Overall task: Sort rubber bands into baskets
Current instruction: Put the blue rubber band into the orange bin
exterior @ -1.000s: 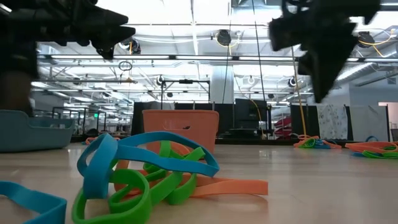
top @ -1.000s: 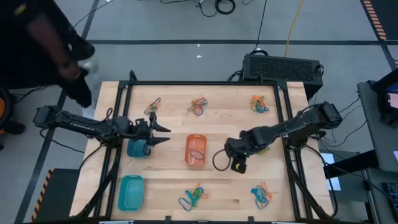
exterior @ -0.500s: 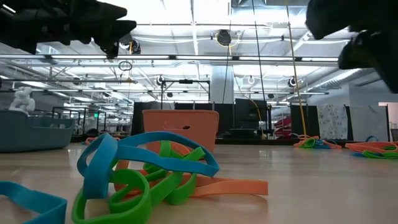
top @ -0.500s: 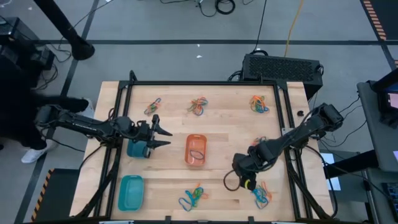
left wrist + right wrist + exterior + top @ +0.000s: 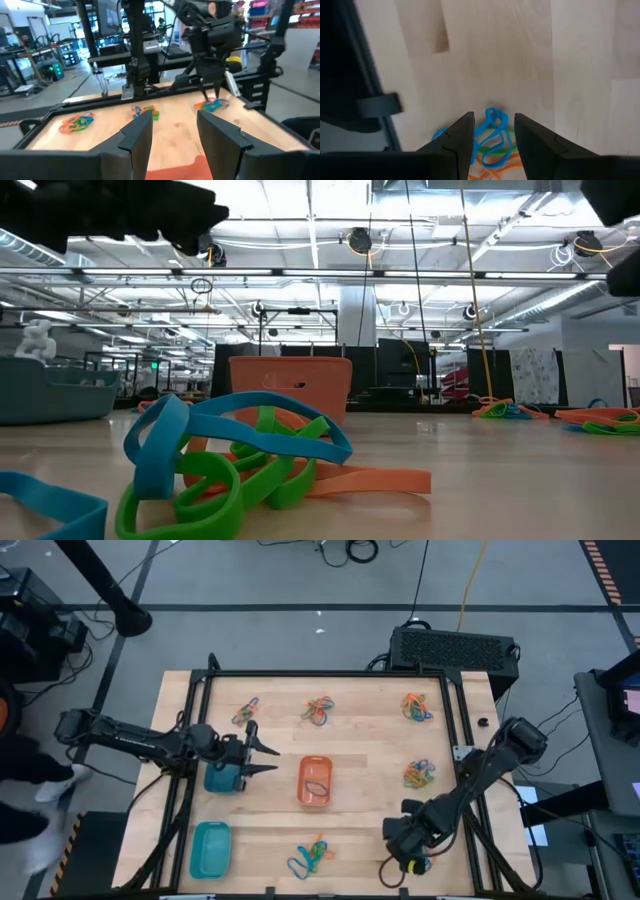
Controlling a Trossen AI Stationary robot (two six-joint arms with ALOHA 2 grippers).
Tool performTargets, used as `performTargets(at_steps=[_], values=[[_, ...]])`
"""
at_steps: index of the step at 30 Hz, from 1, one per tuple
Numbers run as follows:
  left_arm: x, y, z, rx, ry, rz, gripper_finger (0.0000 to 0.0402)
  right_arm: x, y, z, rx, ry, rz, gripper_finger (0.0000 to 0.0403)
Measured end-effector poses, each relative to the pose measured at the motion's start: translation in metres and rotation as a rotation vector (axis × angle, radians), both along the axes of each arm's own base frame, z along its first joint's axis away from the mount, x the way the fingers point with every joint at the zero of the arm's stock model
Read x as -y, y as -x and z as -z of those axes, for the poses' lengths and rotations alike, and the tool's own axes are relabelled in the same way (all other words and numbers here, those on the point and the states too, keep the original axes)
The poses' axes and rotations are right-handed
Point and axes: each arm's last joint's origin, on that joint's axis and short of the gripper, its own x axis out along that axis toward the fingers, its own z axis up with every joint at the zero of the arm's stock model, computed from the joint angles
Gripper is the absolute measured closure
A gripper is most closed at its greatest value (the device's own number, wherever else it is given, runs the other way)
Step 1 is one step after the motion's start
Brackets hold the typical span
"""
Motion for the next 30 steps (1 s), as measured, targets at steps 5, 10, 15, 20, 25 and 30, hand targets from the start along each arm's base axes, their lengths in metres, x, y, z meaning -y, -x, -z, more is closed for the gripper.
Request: performTargets(at_steps=[5,10,15,20,25,30], values=[[-0.007,-0.003,0.003,-0.016,0.000,-0.040,0.0237,-0.005,0.001,0.013,-0.034,0.038,-0.042,0.0270],[-0.010,-0.005,0.007,-0.038,0.001,-0.046,0.0237,-0.006,0.000,0.019,-0.052,0.052,-0.044,0.0270],[-0.011,-0.008,0.010,-0.057,0.001,-0.046,0.0237,-0.008,0.000,0.026,-0.072,0.069,-0.065,0.0270],[-0.011,-0.008,0.011,-0.068,0.024,-0.047,0.0237,-0.008,0.000,0.029,-0.080,0.077,-0.079,0.0270],[-0.011,-0.008,0.011,-0.066,0.025,-0.046,0.0237,-0.007,0.001,0.033,-0.077,0.075,-0.077,0.0271],[-0.011,-0.008,0.011,-0.066,0.026,-0.046,0.0237,-0.002,0.008,0.051,-0.091,0.048,-0.041,0.0271]])
